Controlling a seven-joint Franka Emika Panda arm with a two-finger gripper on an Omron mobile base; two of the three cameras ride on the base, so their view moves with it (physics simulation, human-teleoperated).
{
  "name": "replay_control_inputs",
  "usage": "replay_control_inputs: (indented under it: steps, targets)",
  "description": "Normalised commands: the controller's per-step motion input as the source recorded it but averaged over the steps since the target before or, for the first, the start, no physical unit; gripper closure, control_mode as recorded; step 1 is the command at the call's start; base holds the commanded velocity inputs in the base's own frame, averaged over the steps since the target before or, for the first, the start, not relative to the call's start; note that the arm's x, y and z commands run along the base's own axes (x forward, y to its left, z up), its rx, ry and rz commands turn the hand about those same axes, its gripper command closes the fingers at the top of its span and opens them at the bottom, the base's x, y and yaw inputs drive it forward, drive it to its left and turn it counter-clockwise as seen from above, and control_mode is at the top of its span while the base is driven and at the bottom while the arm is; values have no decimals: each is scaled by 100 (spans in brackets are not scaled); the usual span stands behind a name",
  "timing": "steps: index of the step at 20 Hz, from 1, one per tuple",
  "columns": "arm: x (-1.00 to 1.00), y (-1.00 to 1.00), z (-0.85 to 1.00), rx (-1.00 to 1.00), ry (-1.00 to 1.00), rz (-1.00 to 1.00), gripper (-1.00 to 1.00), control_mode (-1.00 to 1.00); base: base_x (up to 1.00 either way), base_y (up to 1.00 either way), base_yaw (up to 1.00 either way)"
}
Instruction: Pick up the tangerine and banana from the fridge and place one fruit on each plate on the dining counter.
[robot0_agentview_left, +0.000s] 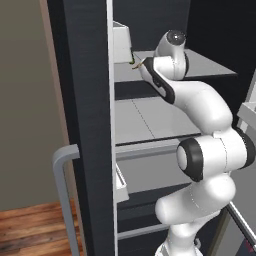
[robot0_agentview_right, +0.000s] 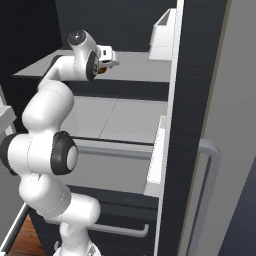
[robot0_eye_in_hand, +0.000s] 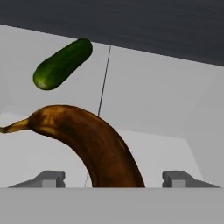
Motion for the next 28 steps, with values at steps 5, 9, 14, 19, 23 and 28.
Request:
replay_control_inputs:
  steps: [5,9,14,19,23,28]
  targets:
    - [0,1,-48,0,0,0,100,-100,0,0,0]
    - [-7,0,-34,0,-3,0,100,-100,0,0,0]
    - [-59,0,-8,3,-20,5,100,-100,0,0,0]
    - [-75,-2,4,7,-24,3,100,-100,0,0,0]
    - [-80,-16,37,9,-15,0,100,-100,0,0,0]
    - [-74,-26,61,7,-3,0,100,-100,0,0,0]
